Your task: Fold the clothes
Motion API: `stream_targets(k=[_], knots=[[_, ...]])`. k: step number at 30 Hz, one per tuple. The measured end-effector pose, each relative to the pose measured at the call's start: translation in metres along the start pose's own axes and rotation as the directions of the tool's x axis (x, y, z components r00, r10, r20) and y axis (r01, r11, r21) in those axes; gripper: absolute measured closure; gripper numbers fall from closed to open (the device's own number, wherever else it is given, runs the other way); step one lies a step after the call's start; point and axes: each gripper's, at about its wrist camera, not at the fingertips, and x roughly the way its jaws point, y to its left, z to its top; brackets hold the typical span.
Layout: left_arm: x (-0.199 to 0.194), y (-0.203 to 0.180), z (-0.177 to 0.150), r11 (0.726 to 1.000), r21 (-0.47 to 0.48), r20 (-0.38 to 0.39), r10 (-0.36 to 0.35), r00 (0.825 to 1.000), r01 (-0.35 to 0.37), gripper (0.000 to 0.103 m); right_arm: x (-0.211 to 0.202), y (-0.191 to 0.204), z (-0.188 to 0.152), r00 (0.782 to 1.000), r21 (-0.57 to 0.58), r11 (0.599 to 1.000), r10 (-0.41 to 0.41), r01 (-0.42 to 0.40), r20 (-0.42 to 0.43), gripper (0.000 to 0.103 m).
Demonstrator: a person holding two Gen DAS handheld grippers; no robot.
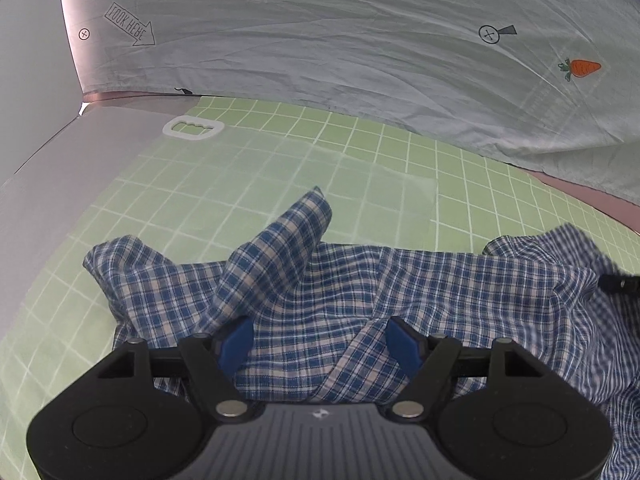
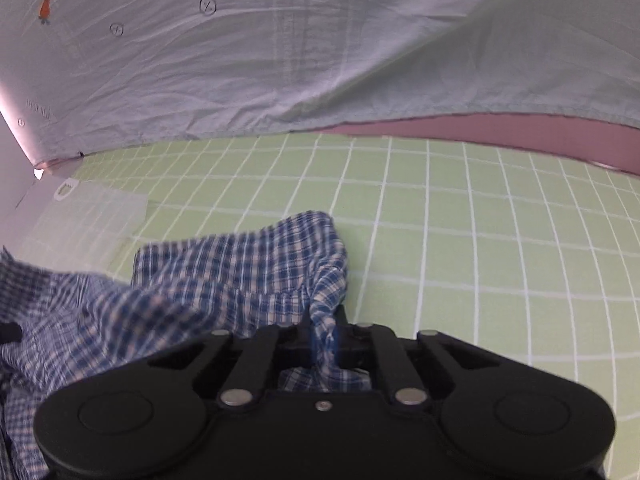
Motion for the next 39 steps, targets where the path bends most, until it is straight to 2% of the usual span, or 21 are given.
stream_targets(k=[5,7,9,10,12,18,23,29,34,39], knots=[[0.009,-0.009,0.023,1.0,0.019,0.024,0.0,1.0,-0.001,0.029,0.011,-0.026,0.103,0.987,0.053,0.998,-0.052,0.045,0.151,0.098],[0.013,-0.015,0.026,0.999,0.031,0.033,0.012,0.999,-0.013,0.025,0.019,-0.027,0.128,0.982,0.046,0.995,-0.1,0.094,0.16,0.093],[0.016,-0.019,0.026,0.999,0.039,0.029,0.033,0.999,-0.034,0.025,0.027,-0.024,0.142,0.976,0.03,0.987,-0.158,0.155,0.15,0.06],[0.016,-0.021,0.024,0.999,0.037,0.026,0.037,0.999,-0.038,0.025,0.025,-0.021,0.138,0.97,0.023,0.983,-0.186,0.185,0.158,0.055],[0.013,-0.022,0.017,0.999,0.027,0.015,0.027,1.0,-0.027,0.025,0.014,-0.015,0.115,0.961,0.027,0.977,-0.215,0.213,0.176,0.04],[-0.017,-0.022,-0.022,0.999,0.036,-0.008,0.027,1.0,-0.027,0.025,-0.039,-0.001,0.012,0.949,0.142,0.953,-0.285,0.266,0.135,0.023],[-0.049,-0.019,-0.062,0.999,0.028,-0.023,0.029,0.999,-0.028,0.025,-0.087,0.011,-0.073,0.95,0.214,0.936,-0.303,0.281,0.078,0.022],[-0.081,-0.023,-0.107,1.0,0.019,-0.06,-0.01,0.998,0.012,0.024,-0.137,0.026,-0.152,0.943,0.208,0.923,-0.332,0.323,0.007,0.021],[-0.088,-0.038,-0.13,0.997,0.07,-0.09,-0.036,0.995,0.042,0.024,-0.163,0.027,-0.197,0.959,0.259,0.923,-0.274,0.284,-0.073,0.021],[-0.095,-0.043,-0.143,0.992,0.103,-0.109,-0.055,0.993,0.066,0.024,-0.176,0.036,-0.219,0.968,0.26,0.933,-0.233,0.248,-0.087,0.021]])
